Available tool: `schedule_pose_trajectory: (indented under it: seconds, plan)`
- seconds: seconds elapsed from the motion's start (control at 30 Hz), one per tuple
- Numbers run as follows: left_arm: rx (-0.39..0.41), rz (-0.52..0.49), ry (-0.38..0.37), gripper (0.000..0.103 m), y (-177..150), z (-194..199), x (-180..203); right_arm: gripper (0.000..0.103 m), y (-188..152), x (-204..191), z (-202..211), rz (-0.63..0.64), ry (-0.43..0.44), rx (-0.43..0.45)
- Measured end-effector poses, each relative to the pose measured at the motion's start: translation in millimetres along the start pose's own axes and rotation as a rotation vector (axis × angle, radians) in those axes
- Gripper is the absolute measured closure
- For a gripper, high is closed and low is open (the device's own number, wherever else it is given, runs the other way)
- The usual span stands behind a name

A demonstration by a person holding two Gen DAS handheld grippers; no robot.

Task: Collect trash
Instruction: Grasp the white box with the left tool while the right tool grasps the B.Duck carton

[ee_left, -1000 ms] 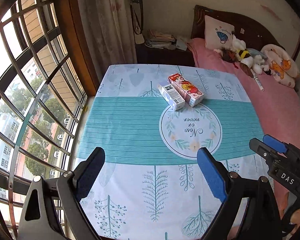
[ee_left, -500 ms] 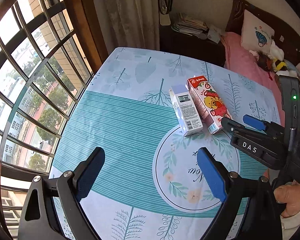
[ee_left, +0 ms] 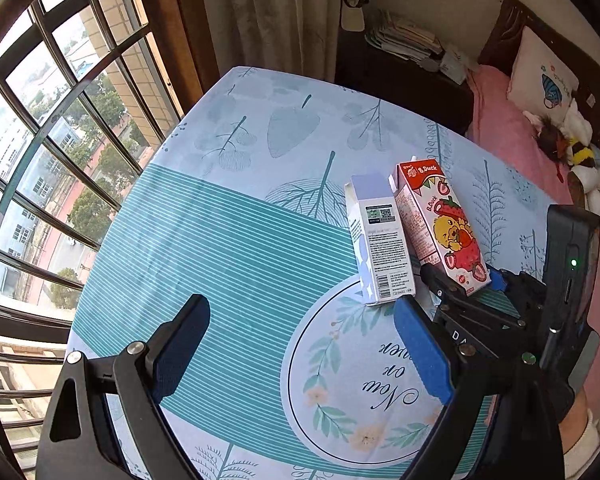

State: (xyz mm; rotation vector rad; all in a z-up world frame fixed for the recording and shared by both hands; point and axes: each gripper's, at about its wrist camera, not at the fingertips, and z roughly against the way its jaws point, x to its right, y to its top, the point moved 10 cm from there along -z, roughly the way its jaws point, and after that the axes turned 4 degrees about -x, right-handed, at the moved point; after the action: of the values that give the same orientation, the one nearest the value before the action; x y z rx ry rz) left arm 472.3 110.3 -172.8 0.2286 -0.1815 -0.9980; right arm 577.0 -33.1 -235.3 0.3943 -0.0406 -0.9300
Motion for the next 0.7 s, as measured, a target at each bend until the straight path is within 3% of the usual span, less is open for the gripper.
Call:
schedule_pose_trajectory:
  seconds: [0.53, 0.63, 0.67, 0.7]
  plan:
    - [-0.089, 0.047, -0.079, 0.012, 21.4, -69.7, 57.1, 0.049, -21.0, 33.1, 22.3, -0.096, 0.025, 0.045]
    - [-0.111, 0.051, -0.088, 0.039, 21.5, -80.5, 60.9, 0.049, -24.8, 31.7, 24.6, -0.096, 0.035, 0.048]
    - [-0.124, 0.052, -0.099, 0.057, 20.1, -83.7, 62.1, 0.049, -25.8, 31.1, 25.8, -0.096, 0.037, 0.05]
    - [-0.136, 0.054, -0.103, 0.067, 19.0, -86.3, 62.6, 0.049, -26.6, 30.5, 27.5, -0.097, 0.039, 0.053]
